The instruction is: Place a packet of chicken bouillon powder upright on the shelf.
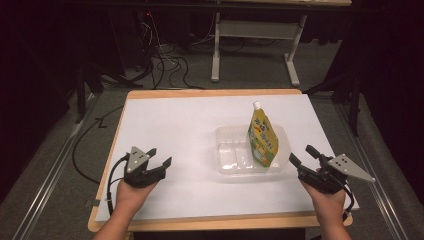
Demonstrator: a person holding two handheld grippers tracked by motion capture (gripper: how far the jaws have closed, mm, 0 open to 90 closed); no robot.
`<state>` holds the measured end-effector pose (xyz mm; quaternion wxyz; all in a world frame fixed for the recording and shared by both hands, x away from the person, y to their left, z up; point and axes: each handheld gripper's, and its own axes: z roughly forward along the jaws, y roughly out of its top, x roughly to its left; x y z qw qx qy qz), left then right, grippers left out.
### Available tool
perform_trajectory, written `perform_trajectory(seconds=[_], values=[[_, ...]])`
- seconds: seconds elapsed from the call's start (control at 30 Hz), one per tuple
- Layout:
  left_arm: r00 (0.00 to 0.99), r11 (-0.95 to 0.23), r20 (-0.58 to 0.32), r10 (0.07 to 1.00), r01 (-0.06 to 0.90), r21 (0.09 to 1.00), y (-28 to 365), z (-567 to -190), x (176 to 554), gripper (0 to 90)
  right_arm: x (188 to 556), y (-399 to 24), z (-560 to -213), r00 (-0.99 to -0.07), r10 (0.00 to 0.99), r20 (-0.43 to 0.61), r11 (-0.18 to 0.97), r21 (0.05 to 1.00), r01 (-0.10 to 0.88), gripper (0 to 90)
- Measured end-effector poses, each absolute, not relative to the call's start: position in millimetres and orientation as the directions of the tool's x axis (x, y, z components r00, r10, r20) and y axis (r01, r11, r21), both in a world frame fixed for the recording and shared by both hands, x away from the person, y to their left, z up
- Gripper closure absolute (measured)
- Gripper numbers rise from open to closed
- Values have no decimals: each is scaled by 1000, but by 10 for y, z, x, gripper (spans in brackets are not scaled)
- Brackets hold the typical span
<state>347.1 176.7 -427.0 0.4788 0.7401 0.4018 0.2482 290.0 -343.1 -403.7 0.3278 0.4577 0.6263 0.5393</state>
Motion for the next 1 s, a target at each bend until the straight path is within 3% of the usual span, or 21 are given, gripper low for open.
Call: perform_trajectory(seconds=[0.17,0.27,0.37,0.53,1.0], values=[[521,-224,-15,854,393,892,2060,-4402,3425,361,2935,-3727,-4127,-280,955,92,-25,972,232,369],[509,-213,-26,860,405,889,2053,-4418,3475,348,2969,-3815,-4191,-241,965,104,-43,968,247,368],[519,-266,31,854,384,884,1946,-4433,3514,335,3064,-3912,-4348,-189,969,156,-92,947,309,357],[529,-293,56,847,376,879,1914,-4430,3502,329,3059,-3854,-4325,-203,970,133,-68,952,299,352],[518,-249,6,855,402,881,1943,-4419,3514,331,3068,-3860,-4352,-194,971,140,-74,948,310,362]])
